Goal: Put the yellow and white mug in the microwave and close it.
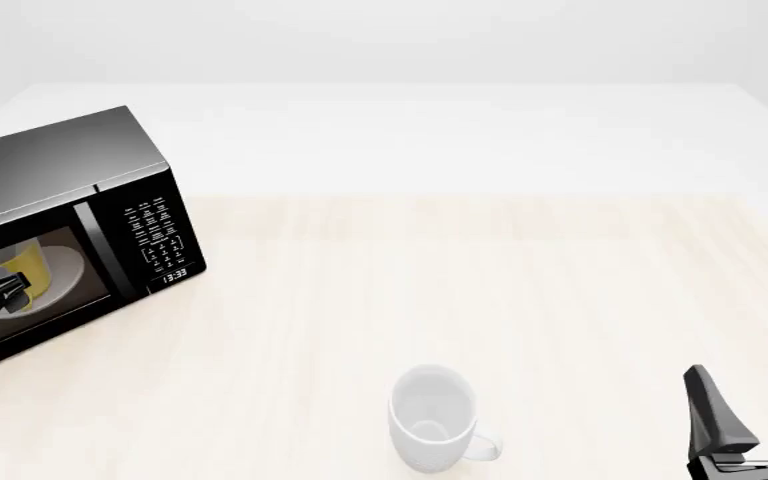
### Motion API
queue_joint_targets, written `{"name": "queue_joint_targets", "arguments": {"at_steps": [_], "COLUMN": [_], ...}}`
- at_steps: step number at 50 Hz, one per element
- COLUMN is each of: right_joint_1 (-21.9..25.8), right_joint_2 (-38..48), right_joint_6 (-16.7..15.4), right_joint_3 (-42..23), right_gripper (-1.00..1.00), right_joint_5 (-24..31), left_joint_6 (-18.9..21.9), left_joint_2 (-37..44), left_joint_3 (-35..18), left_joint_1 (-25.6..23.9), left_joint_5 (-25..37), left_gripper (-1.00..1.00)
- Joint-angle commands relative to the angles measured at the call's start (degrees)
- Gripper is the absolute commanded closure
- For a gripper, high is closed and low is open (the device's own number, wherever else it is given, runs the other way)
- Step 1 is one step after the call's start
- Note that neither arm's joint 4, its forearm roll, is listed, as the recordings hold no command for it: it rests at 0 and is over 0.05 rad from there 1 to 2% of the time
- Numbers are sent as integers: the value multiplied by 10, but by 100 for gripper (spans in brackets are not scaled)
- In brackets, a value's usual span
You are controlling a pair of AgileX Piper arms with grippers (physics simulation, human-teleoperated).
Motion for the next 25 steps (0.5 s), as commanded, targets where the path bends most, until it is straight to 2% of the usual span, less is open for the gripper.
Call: {"name": "queue_joint_targets", "arguments": {"at_steps": [1, 13, 14, 25], "right_joint_1": [0, 0, 0, 0], "right_joint_2": [0, 0, 0, 0], "right_joint_6": [0, 0, 0, 0], "right_joint_3": [0, 0, 0, 0], "right_gripper": [-100, -100, -100, -100], "right_joint_5": [0, 0, 0, 0], "left_joint_6": [7, 7, -9, -3], "left_joint_2": [19, 19, -210, -321], "left_joint_3": [-18, -18, 105, 111], "left_joint_1": [3, 3, -15, -29], "left_joint_5": [-5, -5, 44, 78], "left_gripper": [-100, -100, -100, -100]}}
